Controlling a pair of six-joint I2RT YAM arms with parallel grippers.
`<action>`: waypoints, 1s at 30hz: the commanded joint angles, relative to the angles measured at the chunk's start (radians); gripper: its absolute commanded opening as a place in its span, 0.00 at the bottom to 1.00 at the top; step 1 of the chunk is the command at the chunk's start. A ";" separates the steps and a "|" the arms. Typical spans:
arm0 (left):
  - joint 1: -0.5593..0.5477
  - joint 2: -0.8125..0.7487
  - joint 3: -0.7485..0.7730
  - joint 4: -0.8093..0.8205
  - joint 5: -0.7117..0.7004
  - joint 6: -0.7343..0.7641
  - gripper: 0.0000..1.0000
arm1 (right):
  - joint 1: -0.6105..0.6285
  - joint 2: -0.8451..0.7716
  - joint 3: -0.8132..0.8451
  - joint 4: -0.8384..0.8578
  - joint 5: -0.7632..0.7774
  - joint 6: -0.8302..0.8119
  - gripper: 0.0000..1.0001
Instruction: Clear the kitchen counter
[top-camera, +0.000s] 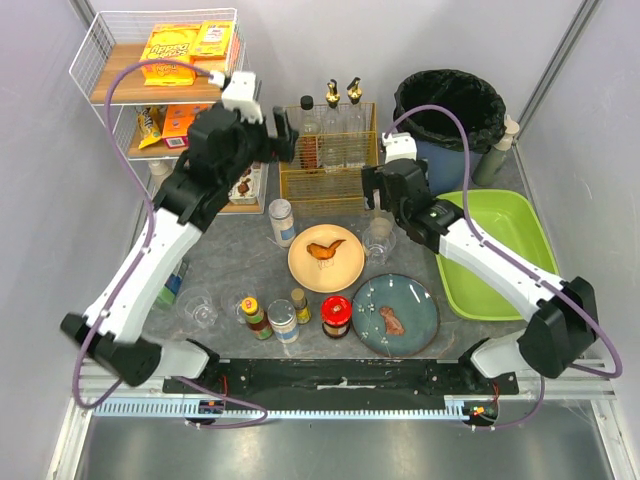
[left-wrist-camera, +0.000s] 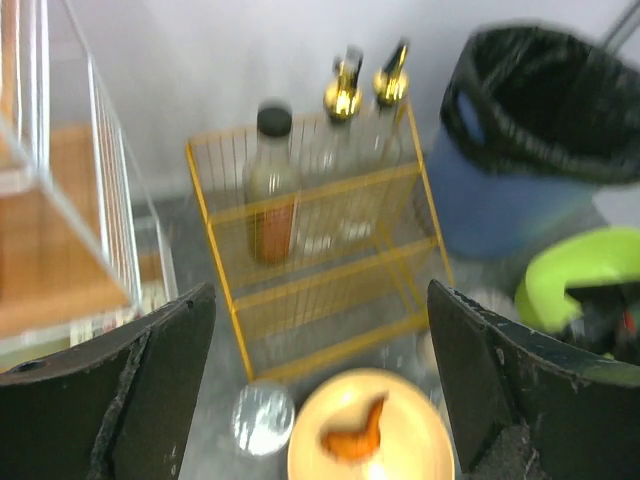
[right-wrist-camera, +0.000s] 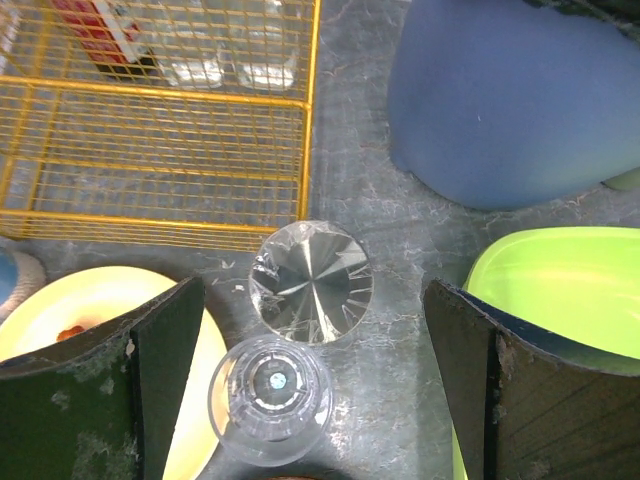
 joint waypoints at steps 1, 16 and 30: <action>0.002 -0.194 -0.208 -0.071 0.015 -0.052 0.92 | -0.019 0.062 0.047 -0.014 0.040 -0.015 0.98; 0.004 -0.458 -0.336 -0.227 0.153 -0.198 0.90 | -0.067 0.306 0.168 -0.104 -0.119 -0.003 0.98; 0.002 -0.581 -0.416 -0.349 0.271 -0.256 0.90 | -0.067 0.242 0.095 -0.136 -0.144 0.115 0.85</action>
